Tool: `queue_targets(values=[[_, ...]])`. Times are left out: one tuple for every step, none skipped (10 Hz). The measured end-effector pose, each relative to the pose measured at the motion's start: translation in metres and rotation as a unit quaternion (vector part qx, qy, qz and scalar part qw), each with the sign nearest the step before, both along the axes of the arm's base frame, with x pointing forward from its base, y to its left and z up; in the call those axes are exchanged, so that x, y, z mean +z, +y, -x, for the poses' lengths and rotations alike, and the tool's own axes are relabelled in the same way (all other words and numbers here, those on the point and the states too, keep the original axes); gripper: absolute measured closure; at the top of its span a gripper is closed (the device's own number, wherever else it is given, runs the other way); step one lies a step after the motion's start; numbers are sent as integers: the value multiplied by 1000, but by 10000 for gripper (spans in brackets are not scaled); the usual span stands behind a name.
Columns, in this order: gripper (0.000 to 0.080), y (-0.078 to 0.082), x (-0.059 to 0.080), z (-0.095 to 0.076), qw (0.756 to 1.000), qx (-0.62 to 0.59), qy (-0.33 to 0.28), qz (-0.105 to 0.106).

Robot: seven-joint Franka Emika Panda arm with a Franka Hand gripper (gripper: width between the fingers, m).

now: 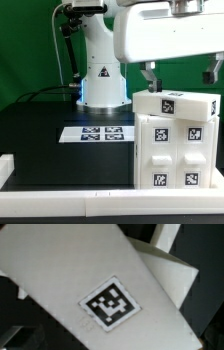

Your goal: Assemble cabinet

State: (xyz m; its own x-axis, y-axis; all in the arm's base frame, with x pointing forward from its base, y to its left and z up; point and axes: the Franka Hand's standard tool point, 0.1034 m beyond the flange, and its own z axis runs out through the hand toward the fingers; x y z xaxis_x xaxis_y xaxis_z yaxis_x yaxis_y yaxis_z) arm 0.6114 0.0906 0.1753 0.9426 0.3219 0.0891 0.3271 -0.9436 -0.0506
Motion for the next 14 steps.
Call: queue_targets(values=[[2, -1, -1, 0, 999, 32, -1, 3], [2, -2, -2, 0, 998, 63, -3, 7], [2, -3, -2, 0, 995, 103, -6, 12], [2, -3, -4, 2, 991, 135, -7, 14], [2, -3, -6, 4, 987, 161, -6, 16], [2, -4, -10, 7, 980, 200, -5, 19], [2, -5, -12, 8, 977, 213, -3, 20], [2, -5, -15, 9, 977, 213, -1, 20], [2, -5, -18, 10, 978, 209, 2, 20], [2, -6, -20, 11, 978, 209, 4, 20], [2, -7, -22, 11, 978, 208, 5, 20], [63, -7, -22, 11, 979, 203, 6, 20], [63, -6, -22, 11, 980, 200, 6, 20], [231, -7, -22, 11, 980, 200, 6, 20]])
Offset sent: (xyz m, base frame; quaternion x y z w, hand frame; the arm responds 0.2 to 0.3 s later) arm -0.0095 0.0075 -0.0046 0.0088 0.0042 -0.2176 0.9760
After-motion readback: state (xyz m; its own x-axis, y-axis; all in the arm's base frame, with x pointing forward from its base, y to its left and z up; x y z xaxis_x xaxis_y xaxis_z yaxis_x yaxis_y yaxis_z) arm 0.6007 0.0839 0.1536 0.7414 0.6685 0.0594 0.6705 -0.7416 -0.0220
